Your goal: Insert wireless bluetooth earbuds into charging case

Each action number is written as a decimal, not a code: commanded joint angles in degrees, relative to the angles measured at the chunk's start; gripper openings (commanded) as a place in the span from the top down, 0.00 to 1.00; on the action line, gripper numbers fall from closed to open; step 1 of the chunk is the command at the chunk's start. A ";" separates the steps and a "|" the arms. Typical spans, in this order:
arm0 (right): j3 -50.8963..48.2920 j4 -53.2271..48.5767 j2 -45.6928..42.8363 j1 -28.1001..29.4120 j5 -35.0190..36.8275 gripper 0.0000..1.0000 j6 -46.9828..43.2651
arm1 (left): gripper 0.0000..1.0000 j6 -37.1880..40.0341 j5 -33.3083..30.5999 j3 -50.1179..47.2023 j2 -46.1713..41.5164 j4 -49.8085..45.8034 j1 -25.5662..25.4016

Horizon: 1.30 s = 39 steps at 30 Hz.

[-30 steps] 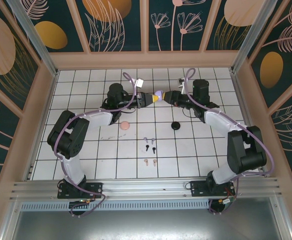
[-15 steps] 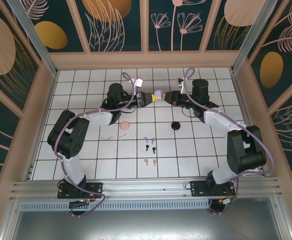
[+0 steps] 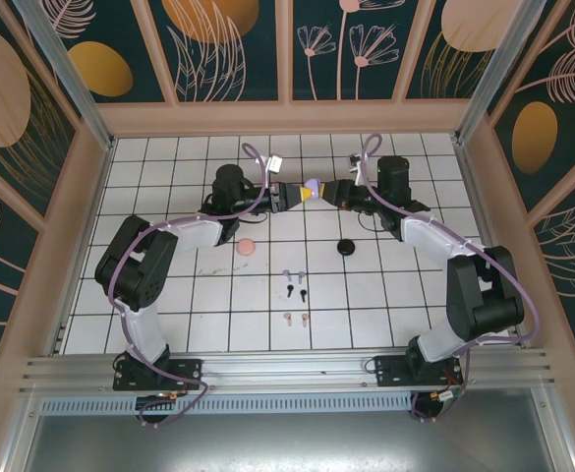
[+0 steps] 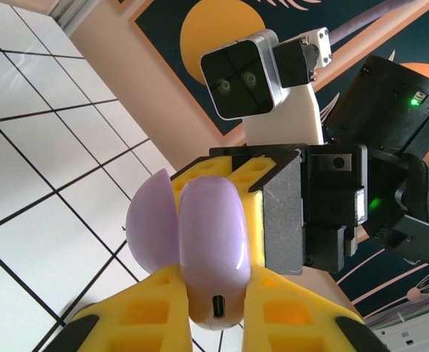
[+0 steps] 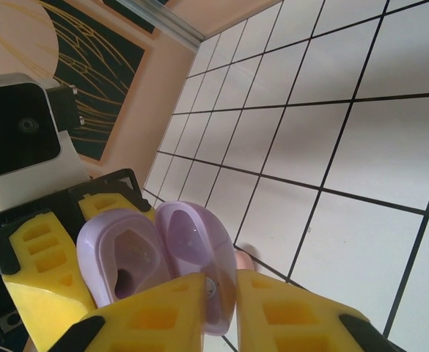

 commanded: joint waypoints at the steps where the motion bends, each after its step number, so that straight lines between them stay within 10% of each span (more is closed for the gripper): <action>1: 1.57 -0.51 1.09 1.37 -0.78 0.81 -1.81 | 1.00 -0.34 2.30 1.89 0.52 3.53 -1.31; 16: 2.25 -0.31 0.74 1.39 -0.44 1.00 -1.46 | 1.00 -0.03 1.39 1.59 0.50 2.62 -1.66; 25: 2.04 -5.04 -0.47 1.38 5.23 1.00 -3.33 | 0.39 4.28 -10.45 -2.15 -1.51 -1.80 -1.58; 39: 3.99 -8.60 1.19 1.20 10.96 1.00 -6.11 | 0.24 11.52 -17.81 -9.03 -11.42 -11.59 -1.48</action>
